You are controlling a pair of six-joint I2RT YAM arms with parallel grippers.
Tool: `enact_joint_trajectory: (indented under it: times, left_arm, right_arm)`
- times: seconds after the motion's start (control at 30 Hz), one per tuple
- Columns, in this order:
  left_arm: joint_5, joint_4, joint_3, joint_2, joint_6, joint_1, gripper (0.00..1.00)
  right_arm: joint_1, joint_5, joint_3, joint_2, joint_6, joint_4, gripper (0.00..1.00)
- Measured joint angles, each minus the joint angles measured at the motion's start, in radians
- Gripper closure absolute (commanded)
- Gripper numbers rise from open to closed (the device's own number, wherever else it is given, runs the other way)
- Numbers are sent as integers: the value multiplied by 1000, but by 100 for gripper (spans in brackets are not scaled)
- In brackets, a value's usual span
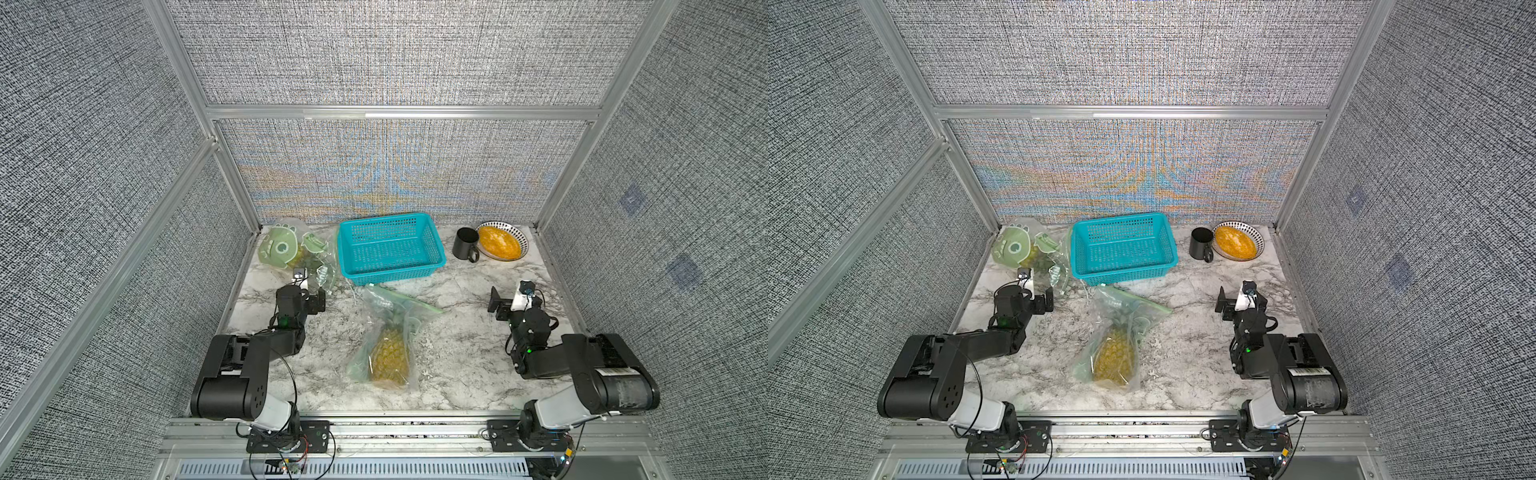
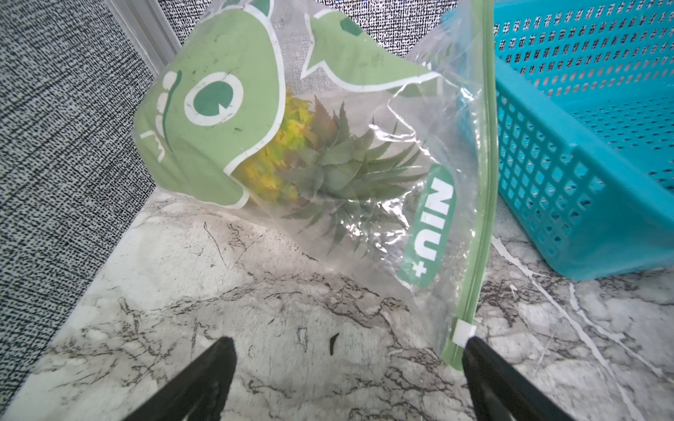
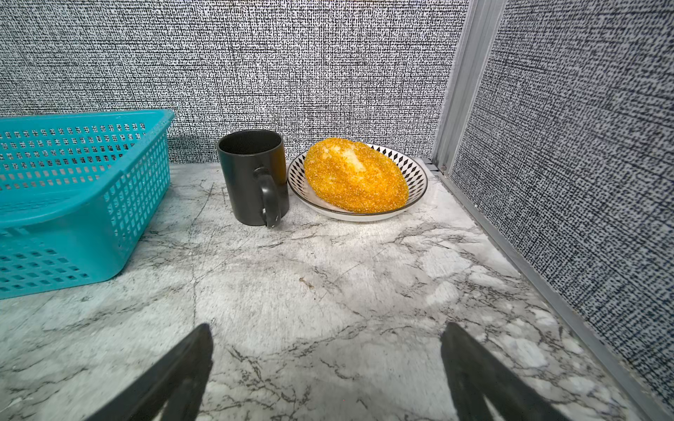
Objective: Open the zip-top bag and take out the pineapple
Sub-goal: Pick up the zipper food storage bag at the center of the board.
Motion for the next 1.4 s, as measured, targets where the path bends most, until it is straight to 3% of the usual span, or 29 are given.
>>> enact_joint_trajectory:
  times: [0.2,0.4,0.53,0.7,0.9,1.07,1.4]
  left_arm:
    - [-24,-51,25,-24,-5,0,0]
    - [-90,-328,213,-159,-75,0,0]
    - [-56,-543,285,-224,-145,0,0]
    - [88,-785,338,-267,-263,0,0]
    - [404,-900,270,-290,-375,-4,7]
    - [605,-888,213,-264,-443,-4,16]
    - [768,-720,251,-29,-526,-40,33]
  right_arm:
    - [0,13,-5,-8,1,2,2]
    - [1,50,-60,-158,16,-12,2]
    - [1,72,-25,-303,53,-166,2]
    - [1,56,76,-452,111,-473,2]
    - [1,-45,155,-540,189,-753,2]
    - [1,-205,220,-537,208,-891,2]
    - [2,-405,260,-483,220,-974,2]
